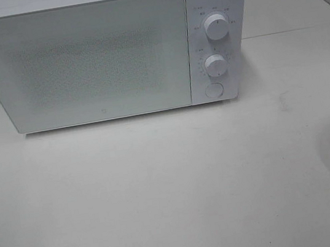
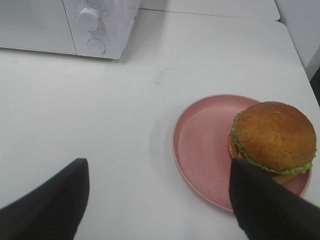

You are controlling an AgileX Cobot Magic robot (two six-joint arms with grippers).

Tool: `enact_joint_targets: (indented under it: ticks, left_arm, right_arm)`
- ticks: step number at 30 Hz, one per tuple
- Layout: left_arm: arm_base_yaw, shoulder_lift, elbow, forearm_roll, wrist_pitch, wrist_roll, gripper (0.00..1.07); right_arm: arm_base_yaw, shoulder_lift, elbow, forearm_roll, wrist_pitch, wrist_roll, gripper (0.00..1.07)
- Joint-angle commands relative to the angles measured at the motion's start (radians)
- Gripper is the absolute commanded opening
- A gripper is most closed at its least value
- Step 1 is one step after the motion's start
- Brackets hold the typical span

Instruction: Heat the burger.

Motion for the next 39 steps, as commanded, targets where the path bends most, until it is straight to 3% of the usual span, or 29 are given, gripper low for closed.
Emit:
enact_joint_targets:
  ticks: [1,6,39]
  left_arm:
    - [0.041,-0.067,0.007,-0.007,-0.013,-0.002,1.01]
    - [0.094,-0.210,0.007,-0.007,-0.013,-0.002,1.01]
    - [0.094,-0.206,0.007,-0.015,-0.014,0.002,1.01]
  right_arm:
    - [-0.006,-0.026,0.000,0.000,-0.011,0.001,0.74]
    - [-0.006,-0.026,0.000,0.000,-0.011,0.001,0.74]
    - [-0.006,-0.026,0.000,0.000,-0.011,0.001,0.74]
